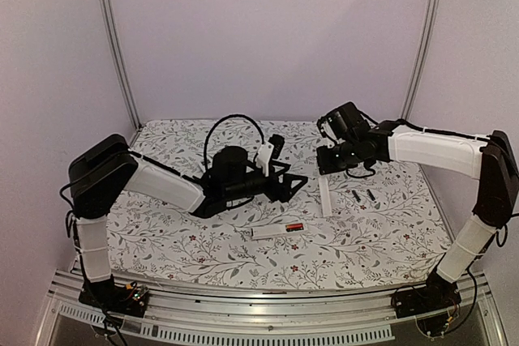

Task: Load the batteries into the remote control
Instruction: Pick up the battery cover at the center of the board, then pass from the right arm to the left

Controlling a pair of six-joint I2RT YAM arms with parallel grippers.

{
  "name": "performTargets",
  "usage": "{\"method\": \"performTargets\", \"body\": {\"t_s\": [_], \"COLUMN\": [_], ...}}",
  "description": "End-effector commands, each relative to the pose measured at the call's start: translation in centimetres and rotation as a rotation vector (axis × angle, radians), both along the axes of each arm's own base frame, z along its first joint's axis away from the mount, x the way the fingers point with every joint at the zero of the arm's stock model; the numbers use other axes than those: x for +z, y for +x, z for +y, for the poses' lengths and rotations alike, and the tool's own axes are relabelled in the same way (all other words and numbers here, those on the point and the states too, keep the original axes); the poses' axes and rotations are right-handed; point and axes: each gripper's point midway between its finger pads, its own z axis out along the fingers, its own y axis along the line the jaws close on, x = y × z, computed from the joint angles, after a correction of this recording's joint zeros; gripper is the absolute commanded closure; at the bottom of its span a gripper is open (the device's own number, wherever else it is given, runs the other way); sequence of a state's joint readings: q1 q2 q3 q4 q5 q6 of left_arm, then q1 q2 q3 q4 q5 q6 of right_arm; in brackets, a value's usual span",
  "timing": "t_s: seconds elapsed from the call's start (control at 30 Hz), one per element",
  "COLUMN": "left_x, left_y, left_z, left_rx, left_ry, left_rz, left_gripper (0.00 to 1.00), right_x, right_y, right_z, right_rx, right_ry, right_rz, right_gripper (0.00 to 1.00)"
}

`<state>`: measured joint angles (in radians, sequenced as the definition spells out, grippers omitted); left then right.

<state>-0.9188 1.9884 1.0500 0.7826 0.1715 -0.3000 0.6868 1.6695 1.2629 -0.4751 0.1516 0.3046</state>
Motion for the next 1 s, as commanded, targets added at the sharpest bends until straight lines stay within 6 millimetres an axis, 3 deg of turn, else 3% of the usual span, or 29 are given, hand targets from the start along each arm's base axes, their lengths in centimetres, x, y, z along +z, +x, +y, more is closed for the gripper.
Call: {"method": "performTargets", "body": {"t_s": [0.0, 0.17, 0.43, 0.53, 0.87, 0.97], "left_x": [-0.3, -1.1, -1.5, -1.9, -2.4, -2.3], "left_y": [0.2, 0.1, -0.9, -0.3, 1.7, 1.8], "left_z": [-1.5, -2.5, -3.8, -4.0, -3.5, -3.0], "left_rx": [-0.010, -0.017, -0.070, -0.051, 0.051, 0.072], "left_ry": [-0.059, -0.102, -0.126, -0.126, -0.115, -0.125], "left_rz": [0.049, 0.088, 0.103, 0.118, 0.134, 0.140], "left_gripper": [0.17, 0.19, 0.16, 0.16, 0.39, 0.52], "right_x": [4.0, 5.7, 5.6, 6.1, 6.6, 6.6], "right_y": [0.6, 0.7, 0.3, 0.0, -0.8, -0.9], "right_z": [1.1, 1.5, 3.0, 3.6, 5.3, 5.7], "right_rx": [-0.005, 0.008, 0.040, 0.051, 0.086, 0.094], "right_ry": [0.114, 0.162, 0.180, 0.189, 0.213, 0.217], "right_rz": [-0.089, -0.122, -0.123, -0.130, -0.132, -0.131], "right_gripper": [1.00, 1.00, 1.00, 1.00, 1.00, 1.00]}}
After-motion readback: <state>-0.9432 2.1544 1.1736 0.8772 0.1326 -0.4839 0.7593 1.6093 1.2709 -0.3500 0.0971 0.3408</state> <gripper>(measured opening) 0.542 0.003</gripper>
